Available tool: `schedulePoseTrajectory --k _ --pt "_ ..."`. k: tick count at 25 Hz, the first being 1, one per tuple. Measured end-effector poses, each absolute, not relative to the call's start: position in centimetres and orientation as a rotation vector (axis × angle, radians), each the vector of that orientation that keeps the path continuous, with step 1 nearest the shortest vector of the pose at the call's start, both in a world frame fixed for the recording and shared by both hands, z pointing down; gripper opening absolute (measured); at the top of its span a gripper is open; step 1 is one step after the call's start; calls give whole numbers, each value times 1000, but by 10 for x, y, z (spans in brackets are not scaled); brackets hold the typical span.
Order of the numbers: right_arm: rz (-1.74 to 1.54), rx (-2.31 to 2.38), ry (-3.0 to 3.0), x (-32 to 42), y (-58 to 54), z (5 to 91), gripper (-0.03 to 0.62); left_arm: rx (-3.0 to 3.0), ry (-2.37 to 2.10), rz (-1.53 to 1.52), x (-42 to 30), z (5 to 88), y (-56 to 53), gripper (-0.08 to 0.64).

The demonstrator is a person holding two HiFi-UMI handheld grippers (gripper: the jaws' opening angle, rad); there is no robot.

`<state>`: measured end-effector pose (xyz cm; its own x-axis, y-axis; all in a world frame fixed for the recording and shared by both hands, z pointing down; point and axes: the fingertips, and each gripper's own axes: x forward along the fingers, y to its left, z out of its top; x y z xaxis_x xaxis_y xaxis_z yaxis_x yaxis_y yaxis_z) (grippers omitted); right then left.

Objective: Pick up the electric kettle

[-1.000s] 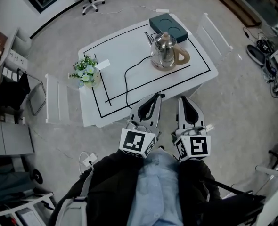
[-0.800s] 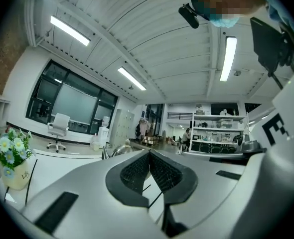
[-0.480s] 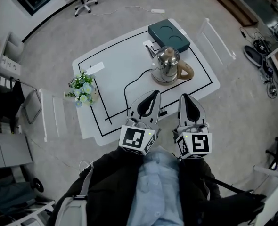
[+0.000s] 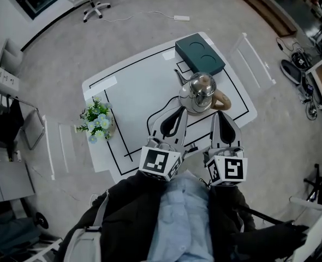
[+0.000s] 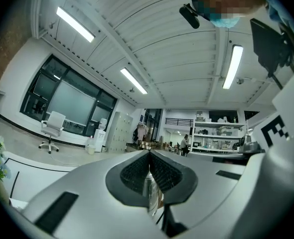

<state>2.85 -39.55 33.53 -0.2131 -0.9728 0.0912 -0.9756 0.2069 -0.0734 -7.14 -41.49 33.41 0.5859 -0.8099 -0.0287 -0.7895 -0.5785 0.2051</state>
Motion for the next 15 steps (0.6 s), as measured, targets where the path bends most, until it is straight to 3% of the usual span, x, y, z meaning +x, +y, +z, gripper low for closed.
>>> schedulePoseTrajectory --k 15 --pt "286 1996 -2370 58 -430 376 18 2585 -1313 -114 -59 370 -459 10"
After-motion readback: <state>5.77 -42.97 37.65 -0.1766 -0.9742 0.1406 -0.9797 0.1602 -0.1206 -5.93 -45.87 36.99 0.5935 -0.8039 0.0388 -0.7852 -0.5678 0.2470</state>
